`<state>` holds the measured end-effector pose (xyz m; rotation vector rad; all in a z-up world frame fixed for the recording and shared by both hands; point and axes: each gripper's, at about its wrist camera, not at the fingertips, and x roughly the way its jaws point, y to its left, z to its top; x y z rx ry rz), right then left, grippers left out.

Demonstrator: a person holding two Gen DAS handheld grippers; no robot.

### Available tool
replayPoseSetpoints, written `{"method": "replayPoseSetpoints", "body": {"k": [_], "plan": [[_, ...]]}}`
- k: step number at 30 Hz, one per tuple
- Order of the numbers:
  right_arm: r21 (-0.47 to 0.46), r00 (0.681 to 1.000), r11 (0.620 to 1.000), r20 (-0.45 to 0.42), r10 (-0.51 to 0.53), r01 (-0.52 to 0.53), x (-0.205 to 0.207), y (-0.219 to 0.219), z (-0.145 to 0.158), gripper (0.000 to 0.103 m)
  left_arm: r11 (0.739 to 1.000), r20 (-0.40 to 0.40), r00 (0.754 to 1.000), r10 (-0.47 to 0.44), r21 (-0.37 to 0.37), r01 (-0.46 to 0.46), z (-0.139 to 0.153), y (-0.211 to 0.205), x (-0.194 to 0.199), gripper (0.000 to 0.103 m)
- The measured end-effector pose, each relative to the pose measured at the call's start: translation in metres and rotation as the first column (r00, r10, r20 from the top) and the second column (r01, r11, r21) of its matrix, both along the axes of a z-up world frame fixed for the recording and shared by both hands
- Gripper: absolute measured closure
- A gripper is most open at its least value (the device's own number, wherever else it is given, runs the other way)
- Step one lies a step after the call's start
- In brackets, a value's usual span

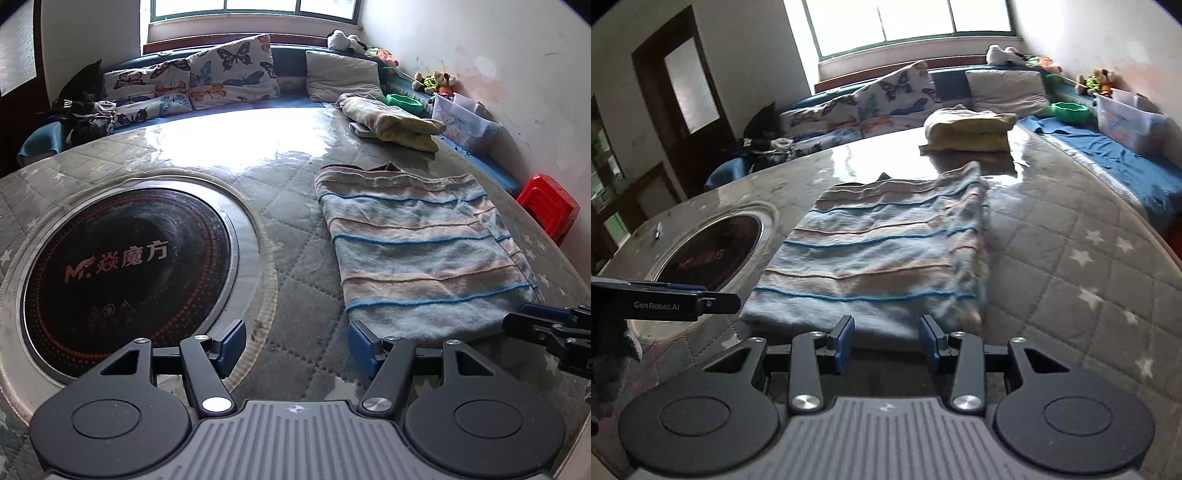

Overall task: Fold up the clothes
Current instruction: 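Open both grippers and withdraw them from the folded towel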

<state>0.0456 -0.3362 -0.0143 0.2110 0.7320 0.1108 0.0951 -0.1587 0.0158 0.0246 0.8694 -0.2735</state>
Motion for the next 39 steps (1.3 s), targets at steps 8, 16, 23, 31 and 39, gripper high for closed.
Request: {"method": "replayPoseSetpoints", "body": {"k": [8, 16, 23, 31, 39], "plan": [[-0.010, 0.998, 0.998, 0.009, -0.055, 0.055, 0.001, -0.007, -0.008, 0.061, 1.000, 0.006, 1.000, -0.029, 0.005, 0.029, 0.002, -0.005, -0.009, 0.025], [-0.033, 0.994, 0.997, 0.085, -0.062, 0.065, -0.016, 0.003, 0.004, 0.029, 0.997, 0.026, 0.997, -0.071, 0.015, 0.070, 0.006, -0.010, -0.022, 0.009], [0.005, 0.991, 0.997, 0.107, -0.080, 0.080, -0.028, 0.004, 0.006, 0.010, 0.994, 0.024, 0.994, -0.107, 0.026, 0.107, 0.002, -0.018, -0.031, 0.003], [-0.002, 0.990, 0.994, 0.087, -0.107, 0.108, -0.034, 0.008, 0.001, 0.000, 0.992, 0.016, 0.992, -0.125, 0.036, 0.125, -0.001, -0.019, -0.039, 0.001], [0.007, 0.990, 0.992, 0.063, -0.125, 0.124, -0.038, 0.011, -0.003, 0.000, 0.991, 0.007, 0.992, -0.127, 0.047, 0.127, -0.004, -0.020, -0.045, 0.000]]}}
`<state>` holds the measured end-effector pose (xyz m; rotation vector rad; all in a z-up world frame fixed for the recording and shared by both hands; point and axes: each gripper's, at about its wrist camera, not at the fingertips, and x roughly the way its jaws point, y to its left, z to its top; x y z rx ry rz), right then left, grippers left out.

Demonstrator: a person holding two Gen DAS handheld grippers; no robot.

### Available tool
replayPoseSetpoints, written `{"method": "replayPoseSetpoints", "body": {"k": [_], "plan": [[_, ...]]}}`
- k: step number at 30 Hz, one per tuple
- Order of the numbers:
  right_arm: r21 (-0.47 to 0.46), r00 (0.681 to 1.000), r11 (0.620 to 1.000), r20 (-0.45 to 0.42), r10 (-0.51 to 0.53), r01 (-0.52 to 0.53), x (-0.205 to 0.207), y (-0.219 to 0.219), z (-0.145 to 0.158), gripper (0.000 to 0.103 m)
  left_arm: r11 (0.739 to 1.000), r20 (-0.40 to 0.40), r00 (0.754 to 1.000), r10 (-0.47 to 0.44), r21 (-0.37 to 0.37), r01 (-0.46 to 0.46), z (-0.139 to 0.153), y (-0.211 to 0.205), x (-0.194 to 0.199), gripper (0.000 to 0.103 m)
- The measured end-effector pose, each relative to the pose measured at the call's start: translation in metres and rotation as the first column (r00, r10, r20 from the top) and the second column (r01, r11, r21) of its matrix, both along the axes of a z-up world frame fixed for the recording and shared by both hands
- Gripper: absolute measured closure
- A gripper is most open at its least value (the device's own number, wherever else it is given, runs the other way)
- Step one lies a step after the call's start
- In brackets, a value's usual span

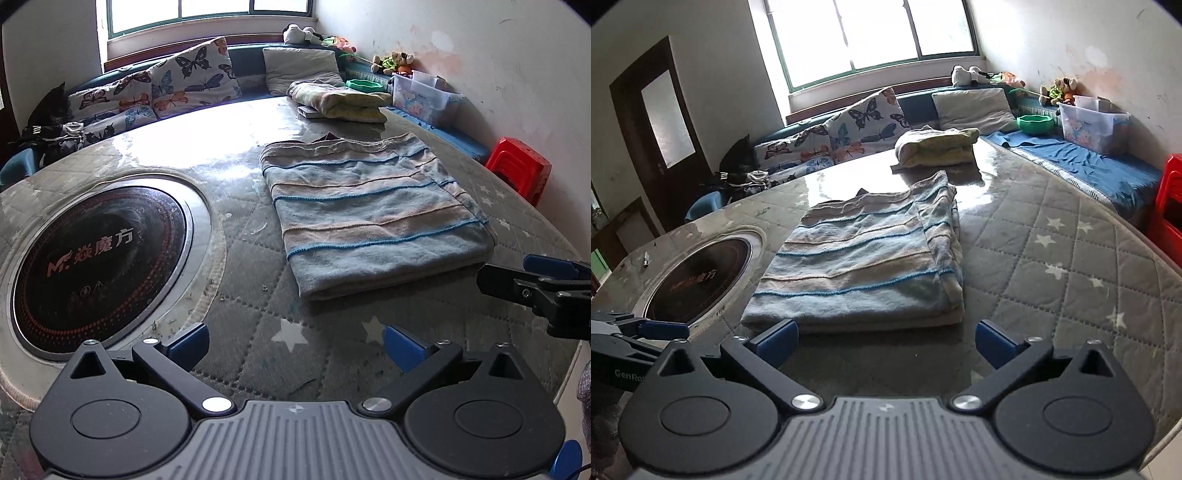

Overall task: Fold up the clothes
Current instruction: 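Open both grippers and withdraw them from the folded towel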

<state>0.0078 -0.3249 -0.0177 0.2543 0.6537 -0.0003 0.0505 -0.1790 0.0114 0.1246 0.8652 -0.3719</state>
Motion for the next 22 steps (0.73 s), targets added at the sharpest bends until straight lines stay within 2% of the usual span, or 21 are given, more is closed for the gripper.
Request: {"method": "replayPoseSetpoints", "body": {"k": [22], "plan": [[-0.035, 1.000, 0.999, -0.019, -0.006, 0.006, -0.006, 0.017, -0.002, 0.000, 1.000, -0.020, 1.000, -0.004, -0.007, 0.004, -0.007, 0.003, -0.011, 0.000]]}}
